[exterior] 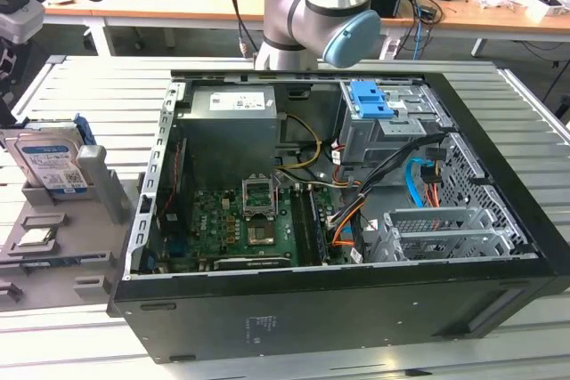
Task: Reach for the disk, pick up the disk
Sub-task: 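Pick up the disk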
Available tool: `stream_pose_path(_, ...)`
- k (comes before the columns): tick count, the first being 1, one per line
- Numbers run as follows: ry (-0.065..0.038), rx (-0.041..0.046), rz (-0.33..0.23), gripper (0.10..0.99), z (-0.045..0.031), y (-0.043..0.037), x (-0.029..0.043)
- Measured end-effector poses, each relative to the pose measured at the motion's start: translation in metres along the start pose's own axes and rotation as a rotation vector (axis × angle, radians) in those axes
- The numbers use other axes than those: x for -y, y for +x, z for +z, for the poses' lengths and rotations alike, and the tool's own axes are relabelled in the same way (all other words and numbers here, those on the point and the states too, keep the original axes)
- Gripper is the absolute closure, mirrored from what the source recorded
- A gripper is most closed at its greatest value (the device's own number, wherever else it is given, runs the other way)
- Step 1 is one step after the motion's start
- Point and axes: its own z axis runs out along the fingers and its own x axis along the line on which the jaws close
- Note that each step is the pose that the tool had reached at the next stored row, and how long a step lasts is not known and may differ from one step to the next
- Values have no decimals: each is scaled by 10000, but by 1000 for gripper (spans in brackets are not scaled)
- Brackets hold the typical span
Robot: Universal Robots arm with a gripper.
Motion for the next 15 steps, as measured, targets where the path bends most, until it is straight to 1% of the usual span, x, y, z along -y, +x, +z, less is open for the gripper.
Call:
stream_pose_path(5,1,-20,-517,980,0,0,0)
stream_pose_path(9,1,-30,-785,980,0,0,0)
stream_pose_path(15,1,-62,-1630,980,0,0,0)
